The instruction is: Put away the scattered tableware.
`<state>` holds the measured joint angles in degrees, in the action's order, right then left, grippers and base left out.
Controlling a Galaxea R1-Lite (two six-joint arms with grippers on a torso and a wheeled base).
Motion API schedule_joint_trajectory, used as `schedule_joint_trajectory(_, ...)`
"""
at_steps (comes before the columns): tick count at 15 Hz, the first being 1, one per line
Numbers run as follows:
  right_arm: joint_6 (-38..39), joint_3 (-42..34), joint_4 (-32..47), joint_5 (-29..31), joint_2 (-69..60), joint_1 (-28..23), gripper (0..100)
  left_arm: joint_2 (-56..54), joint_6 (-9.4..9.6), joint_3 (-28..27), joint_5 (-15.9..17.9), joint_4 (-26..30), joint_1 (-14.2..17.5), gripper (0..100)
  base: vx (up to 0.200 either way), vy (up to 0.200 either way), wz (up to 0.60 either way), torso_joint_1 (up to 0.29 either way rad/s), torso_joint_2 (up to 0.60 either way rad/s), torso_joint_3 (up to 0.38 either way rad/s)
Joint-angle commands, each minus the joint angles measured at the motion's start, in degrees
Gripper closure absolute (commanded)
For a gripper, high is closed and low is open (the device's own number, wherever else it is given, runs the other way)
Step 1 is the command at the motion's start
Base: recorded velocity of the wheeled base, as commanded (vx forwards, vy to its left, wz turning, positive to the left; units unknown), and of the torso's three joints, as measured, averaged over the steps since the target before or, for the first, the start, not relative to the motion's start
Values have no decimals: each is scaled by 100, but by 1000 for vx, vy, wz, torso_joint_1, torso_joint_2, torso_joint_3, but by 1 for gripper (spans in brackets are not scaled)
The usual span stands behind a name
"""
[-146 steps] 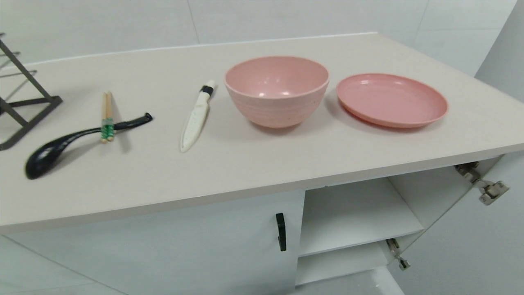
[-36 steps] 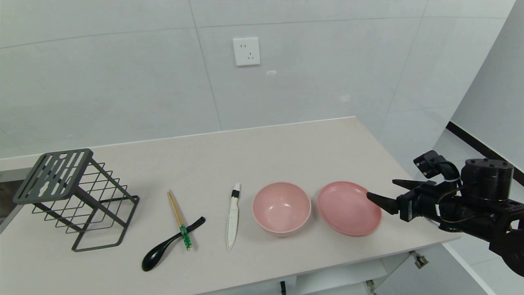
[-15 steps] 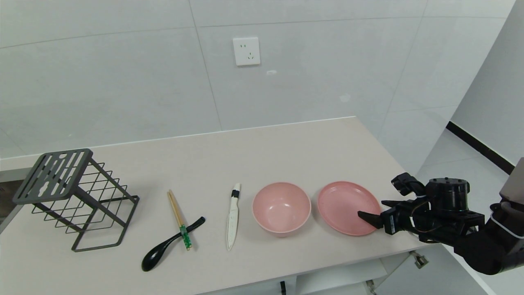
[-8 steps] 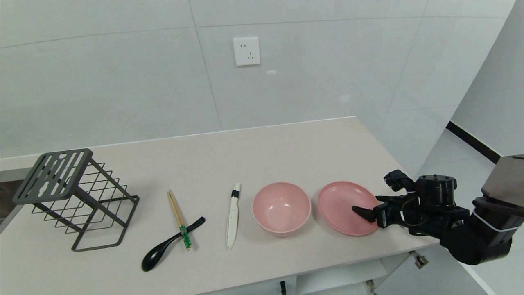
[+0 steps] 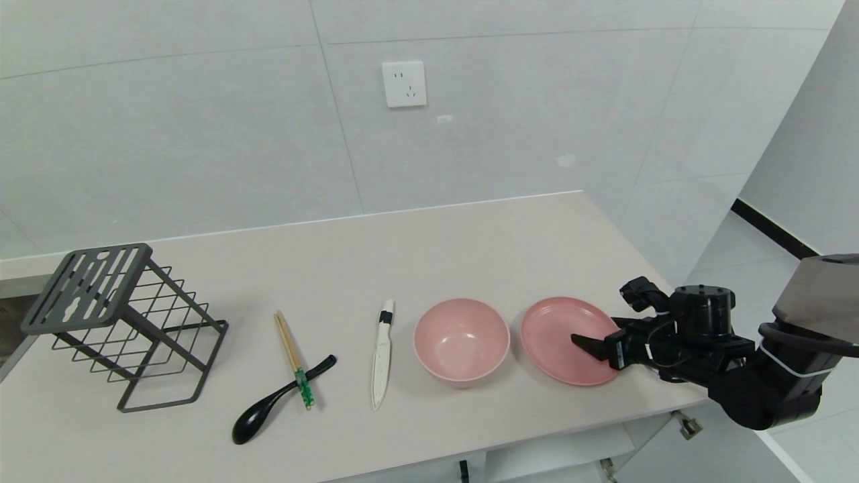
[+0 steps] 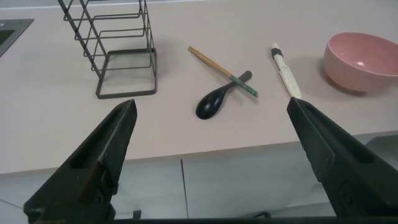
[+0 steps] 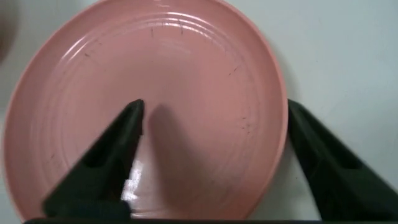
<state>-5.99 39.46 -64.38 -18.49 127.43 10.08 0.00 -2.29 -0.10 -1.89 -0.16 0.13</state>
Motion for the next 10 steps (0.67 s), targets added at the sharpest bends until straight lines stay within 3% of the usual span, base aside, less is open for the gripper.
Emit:
schedule_joint_trajectory(1, 1, 0, 22, 12, 19, 29, 100, 0, -8, 1, -4, -2, 4, 0, 0, 0, 0, 0, 0, 0)
schedule_joint_trajectory(4, 10, 0, 39, 425, 89, -129, 100, 0, 1, 1, -4, -2, 4, 0, 0, 0, 0, 0, 0, 0)
schedule_joint_trajectory(10, 1, 18, 31, 425, -271, -244, 100, 0, 9, 1, -4, -2, -5, 0, 0, 0, 0, 0, 0, 0)
